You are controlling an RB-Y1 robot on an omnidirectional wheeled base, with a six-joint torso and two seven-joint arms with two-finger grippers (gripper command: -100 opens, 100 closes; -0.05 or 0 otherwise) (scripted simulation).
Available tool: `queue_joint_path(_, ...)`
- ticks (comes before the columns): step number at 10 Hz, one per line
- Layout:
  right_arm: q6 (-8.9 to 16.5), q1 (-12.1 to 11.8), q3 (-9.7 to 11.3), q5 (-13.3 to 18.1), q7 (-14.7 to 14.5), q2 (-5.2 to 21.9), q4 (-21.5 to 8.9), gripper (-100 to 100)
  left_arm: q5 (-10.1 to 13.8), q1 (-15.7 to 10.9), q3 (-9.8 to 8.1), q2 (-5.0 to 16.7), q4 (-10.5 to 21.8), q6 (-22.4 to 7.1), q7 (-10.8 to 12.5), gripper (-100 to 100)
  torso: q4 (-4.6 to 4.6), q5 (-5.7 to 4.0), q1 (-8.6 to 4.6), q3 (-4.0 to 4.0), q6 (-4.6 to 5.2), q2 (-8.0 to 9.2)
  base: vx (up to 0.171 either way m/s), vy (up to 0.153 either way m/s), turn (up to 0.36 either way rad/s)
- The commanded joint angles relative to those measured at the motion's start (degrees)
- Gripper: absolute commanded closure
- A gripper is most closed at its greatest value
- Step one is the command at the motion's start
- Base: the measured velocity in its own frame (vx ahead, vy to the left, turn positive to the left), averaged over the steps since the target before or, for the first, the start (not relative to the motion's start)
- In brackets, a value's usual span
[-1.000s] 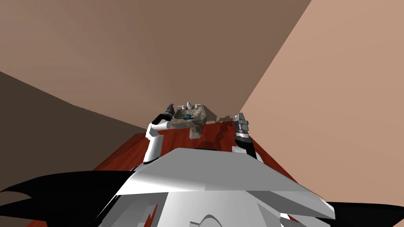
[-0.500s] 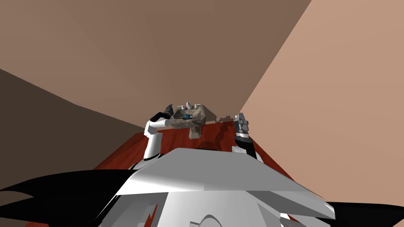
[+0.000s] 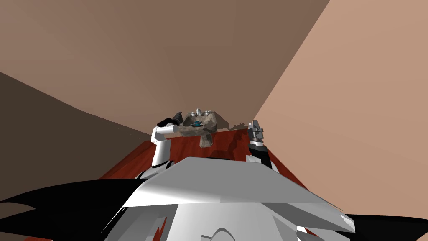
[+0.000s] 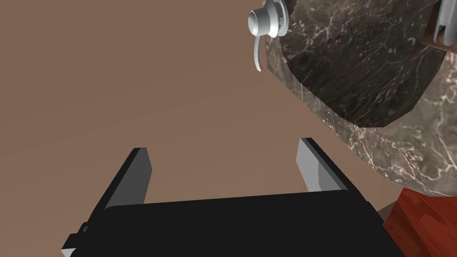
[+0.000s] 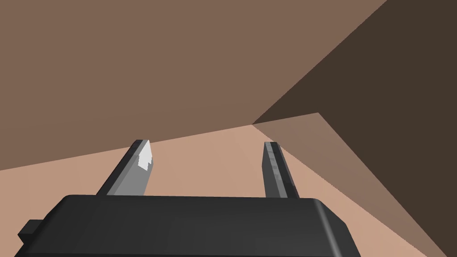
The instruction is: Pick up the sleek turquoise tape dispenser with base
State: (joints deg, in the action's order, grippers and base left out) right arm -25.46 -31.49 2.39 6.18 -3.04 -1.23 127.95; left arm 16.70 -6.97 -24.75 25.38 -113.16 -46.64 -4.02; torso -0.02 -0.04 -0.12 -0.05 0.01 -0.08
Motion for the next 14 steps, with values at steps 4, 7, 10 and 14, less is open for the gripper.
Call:
queue_joint_path(4,0.0,0.0,0.0,0.0,0.0,0.0,0.0,0,0.5,-3.9,-2.64,1.2,3.5,-7.5,0.2,-100,0.0,0.0,-0.01,-0.01,0.0,-0.02,0.017,-0.047,0.012)
queue_joint_path(7,0.0,0.0,0.0,0.0,0.0,0.0,0.0,0,0.8,-5.6,-3.92,1.7,5.2,-12.1,0.4,-100,-0.01,0.0,0.01,-0.03,0.0,-0.04,0.022,-0.042,0.008)
queue_joint_path(10,0.0,0.0,0.0,0.0,0.0,0.0,0.0,0,1.0,-7.2,-5.15,2.2,6.8,-16.4,0.5,-100,-0.01,0.0,0.0,-0.03,0.0,-0.04,0.025,-0.044,0.006)
queue_joint_path(14,0.0,0.0,0.0,0.0,0.0,0.0,0.0,0,1.1,-8.8,-6.33,2.6,8.5,-22.3,0.7,-100,-0.03,-0.01,-0.06,-0.07,0.0,-0.11,0.032,-0.049,0.004)
